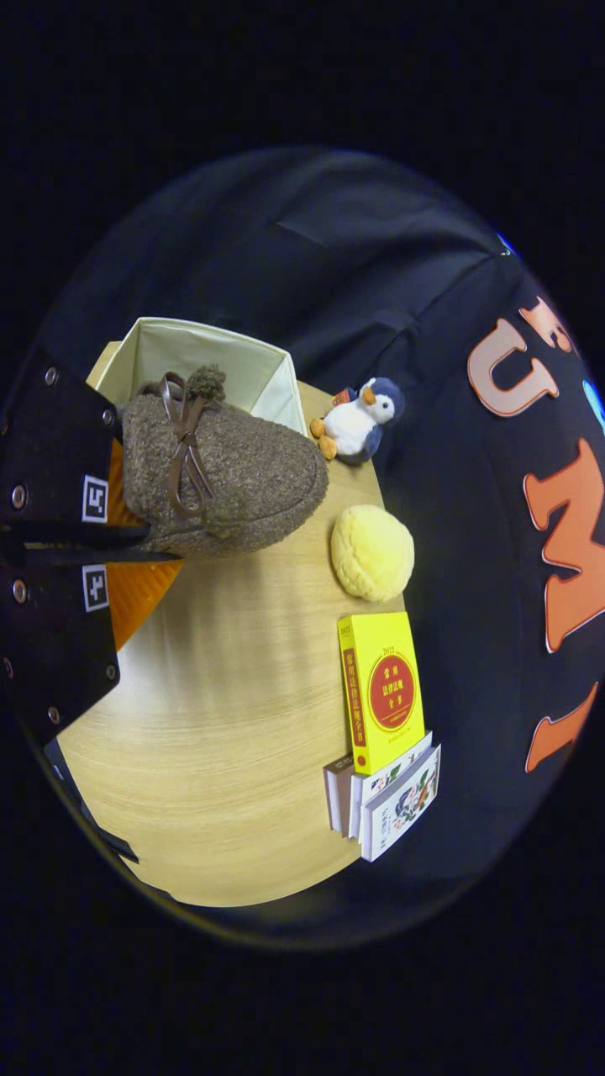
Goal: Open the storage box then place both shoes into the box .Put the left shoe in first, then the right shoe, with the right side of both shoes facing outward in a uniform manner.
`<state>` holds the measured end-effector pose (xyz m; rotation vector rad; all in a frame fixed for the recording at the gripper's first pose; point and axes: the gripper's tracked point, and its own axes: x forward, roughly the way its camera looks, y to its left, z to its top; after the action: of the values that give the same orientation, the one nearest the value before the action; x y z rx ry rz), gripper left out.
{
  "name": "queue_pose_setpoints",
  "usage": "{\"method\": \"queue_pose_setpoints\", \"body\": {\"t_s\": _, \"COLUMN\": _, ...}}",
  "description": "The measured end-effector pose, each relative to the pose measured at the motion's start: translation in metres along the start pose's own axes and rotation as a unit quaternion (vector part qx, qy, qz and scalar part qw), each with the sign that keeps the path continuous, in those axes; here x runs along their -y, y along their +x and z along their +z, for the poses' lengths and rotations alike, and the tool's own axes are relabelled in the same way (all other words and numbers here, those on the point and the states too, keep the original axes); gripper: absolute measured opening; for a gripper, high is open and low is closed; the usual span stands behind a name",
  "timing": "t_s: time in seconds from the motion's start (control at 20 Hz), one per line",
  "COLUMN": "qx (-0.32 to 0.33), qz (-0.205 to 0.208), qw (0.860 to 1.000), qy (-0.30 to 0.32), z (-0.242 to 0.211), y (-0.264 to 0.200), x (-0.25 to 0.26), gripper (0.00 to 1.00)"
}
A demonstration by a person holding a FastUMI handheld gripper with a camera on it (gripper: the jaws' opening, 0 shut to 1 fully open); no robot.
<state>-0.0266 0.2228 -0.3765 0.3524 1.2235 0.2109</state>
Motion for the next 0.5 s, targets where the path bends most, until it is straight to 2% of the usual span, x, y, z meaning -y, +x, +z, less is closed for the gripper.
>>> {"method": "queue_pose_setpoints", "body": {"t_s": 0.5, "qx": -0.018, "qz": 0.035, "qw": 0.999, "qy": -0.031, "z": 0.001, "y": 0.031, "x": -0.114, "gripper": 0.04}}
